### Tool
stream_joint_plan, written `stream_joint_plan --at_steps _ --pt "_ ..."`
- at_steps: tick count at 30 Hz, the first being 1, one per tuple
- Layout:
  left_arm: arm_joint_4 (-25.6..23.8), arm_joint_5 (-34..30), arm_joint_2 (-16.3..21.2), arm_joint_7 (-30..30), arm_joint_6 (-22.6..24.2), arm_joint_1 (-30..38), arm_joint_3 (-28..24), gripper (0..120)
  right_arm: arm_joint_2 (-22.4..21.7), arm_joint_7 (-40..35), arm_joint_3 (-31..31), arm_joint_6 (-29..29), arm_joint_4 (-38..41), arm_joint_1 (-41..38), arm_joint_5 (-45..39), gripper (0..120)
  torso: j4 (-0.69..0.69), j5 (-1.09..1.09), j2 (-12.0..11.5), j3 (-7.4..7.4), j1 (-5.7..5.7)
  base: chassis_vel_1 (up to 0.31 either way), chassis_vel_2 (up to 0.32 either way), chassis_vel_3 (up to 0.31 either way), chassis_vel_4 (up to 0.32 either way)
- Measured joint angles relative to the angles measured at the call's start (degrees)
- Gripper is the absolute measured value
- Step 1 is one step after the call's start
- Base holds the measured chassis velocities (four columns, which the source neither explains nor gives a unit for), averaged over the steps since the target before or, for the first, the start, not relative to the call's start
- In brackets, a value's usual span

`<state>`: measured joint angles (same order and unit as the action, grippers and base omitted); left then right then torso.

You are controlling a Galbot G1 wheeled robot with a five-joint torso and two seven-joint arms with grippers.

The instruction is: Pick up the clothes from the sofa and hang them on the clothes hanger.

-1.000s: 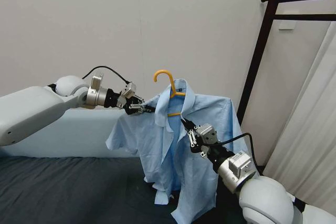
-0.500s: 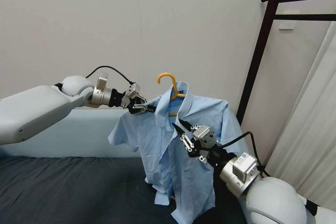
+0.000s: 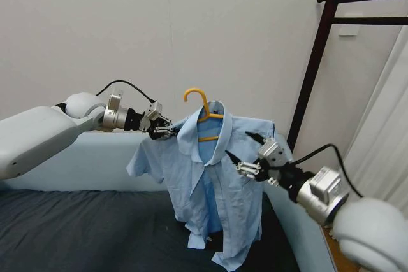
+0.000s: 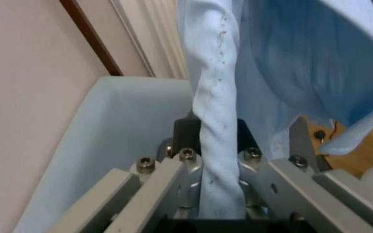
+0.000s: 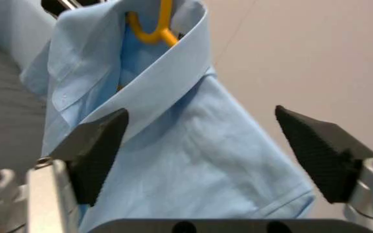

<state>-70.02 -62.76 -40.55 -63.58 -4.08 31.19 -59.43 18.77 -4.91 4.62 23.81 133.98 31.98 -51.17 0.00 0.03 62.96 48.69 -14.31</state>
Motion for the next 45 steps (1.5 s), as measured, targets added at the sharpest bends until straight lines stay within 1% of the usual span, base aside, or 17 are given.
stream_joint_plan --at_steps 3,4,6,7,8,9,11,13,18,23,27,30,35,36,40,41,45 --pt "0.4 1.1 -1.4 -0.9 -0.6 -1.0 0.8 1 -4.3 6.3 -0.7 0.7 -3.5 -6.7 -5.5 99 -0.01 0.00 0.0 0.00 0.00 0.000 0.000 0.000 0.000" --pt "0.4 1.1 -1.4 -0.9 -0.6 -1.0 0.8 1 -4.3 6.3 -0.7 0.7 -3.5 -6.7 -5.5 99 -0.01 0.00 0.0 0.00 0.00 0.000 0.000 0.000 0.000" --pt "1.8 2.0 -3.8 -2.0 -1.2 -1.7 1.5 1 -6.8 10.9 -1.4 3.2 -5.7 -10.5 -9.3 100 0.03 0.01 0.0 0.00 0.00 0.000 0.000 0.000 0.000" --pt "3.4 2.4 -6.3 -3.0 -1.8 -2.2 2.0 1 -8.8 13.2 -1.3 5.0 -6.4 -11.7 -12.4 100 0.00 0.01 0.0 0.00 0.00 0.000 0.000 0.000 0.000" --pt "3.9 2.6 -7.3 -3.4 -2.0 -2.5 2.3 1 -9.5 13.9 -1.5 5.9 -6.7 -12.3 -13.9 100 -0.07 0.00 0.0 0.00 0.00 0.000 0.000 0.000 0.000" --pt "3.9 2.6 -7.3 -3.4 -2.0 -2.5 2.3 1 -9.5 13.9 -1.5 5.9 -6.7 -12.3 -13.9 100 -0.07 0.00 0.0 0.00 0.00 0.000 0.000 0.000 0.000" --pt "4.2 3.2 -8.4 -4.1 -2.4 -3.3 3.4 1 -10.0 17.7 -2.5 9.7 -8.6 -14.9 -17.3 100 -0.10 0.04 0.0 0.00 0.00 0.000 0.000 0.000 0.000" --pt "4.3 3.6 -8.5 -4.6 -2.5 -4.1 4.4 1 -10.4 20.5 -3.0 10.8 -9.9 -15.0 -17.4 100 -0.04 0.05 0.0 0.00 0.00 0.000 0.000 0.000 0.000" --pt "3.5 3.9 -8.0 -5.0 -2.7 -5.2 5.5 1 -10.4 22.5 -3.4 11.1 -11.4 -14.7 -16.8 100 0.02 -0.01 0.0 0.00 0.00 0.000 0.000 0.000 0.000" --pt "0.3 4.0 -6.9 -6.2 -2.5 -5.8 6.0 1 -9.1 25.1 -5.0 11.1 -12.3 -14.3 -12.3 100 -0.01 0.01 0.0 0.00 0.00 0.000 0.000 0.000 0.000" --pt "-0.5 4.0 -6.6 -6.7 -2.2 -6.1 6.8 1 -8.0 25.5 -5.9 11.3 -12.3 -14.2 -11.0 98 -0.01 0.01 0.0 0.00 0.00 0.000 0.000 0.000 0.000" --pt "-0.6 4.0 -6.6 -6.9 -2.2 -6.2 6.9 1 -7.4 25.6 -6.5 11.7 -12.1 -14.3 -10.5 94 -0.01 0.00 0.0 0.00 0.00 0.000 0.000 0.000 0.000" --pt "-0.5 5.0 -6.5 -6.9 -2.7 -6.1 6.5 1 -8.0 26.5 -6.8 11.6 -11.5 -13.7 -10.3 71 -0.01 -0.01 0.0 0.00 0.00 0.000 0.000 0.000 0.000" --pt "-0.5 5.0 -6.5 -6.9 -2.7 -6.1 6.5 1 -8.0 26.5 -6.8 11.6 -11.5 -13.7 -10.3 71 -0.01 -0.01 0.0 0.00 0.00 0.000 0.000 0.000 0.000" --pt "-1.3 5.9 -6.8 -6.7 -3.0 -6.1 6.4 1 -8.1 26.1 -7.0 11.5 -11.0 -13.3 -10.9 54 -0.01 0.00 0.0 0.00 0.00 0.000 0.000 0.000 0.000" --pt "-1.3 5.9 -6.8 -6.7 -3.0 -6.1 6.4 1 -8.1 26.1 -7.0 11.5 -11.0 -13.3 -10.9 54 -0.01 0.00 0.0 0.00 0.00 0.000 0.000 0.000 0.000" --pt "-1.9 6.3 -7.0 -6.6 -3.0 -6.1 6.3 1 -8.4 27.0 -7.1 11.5 -10.8 -13.2 -11.0 34 -0.02 0.00 0.0 0.00 0.00 0.000 0.000 0.000 0.000"
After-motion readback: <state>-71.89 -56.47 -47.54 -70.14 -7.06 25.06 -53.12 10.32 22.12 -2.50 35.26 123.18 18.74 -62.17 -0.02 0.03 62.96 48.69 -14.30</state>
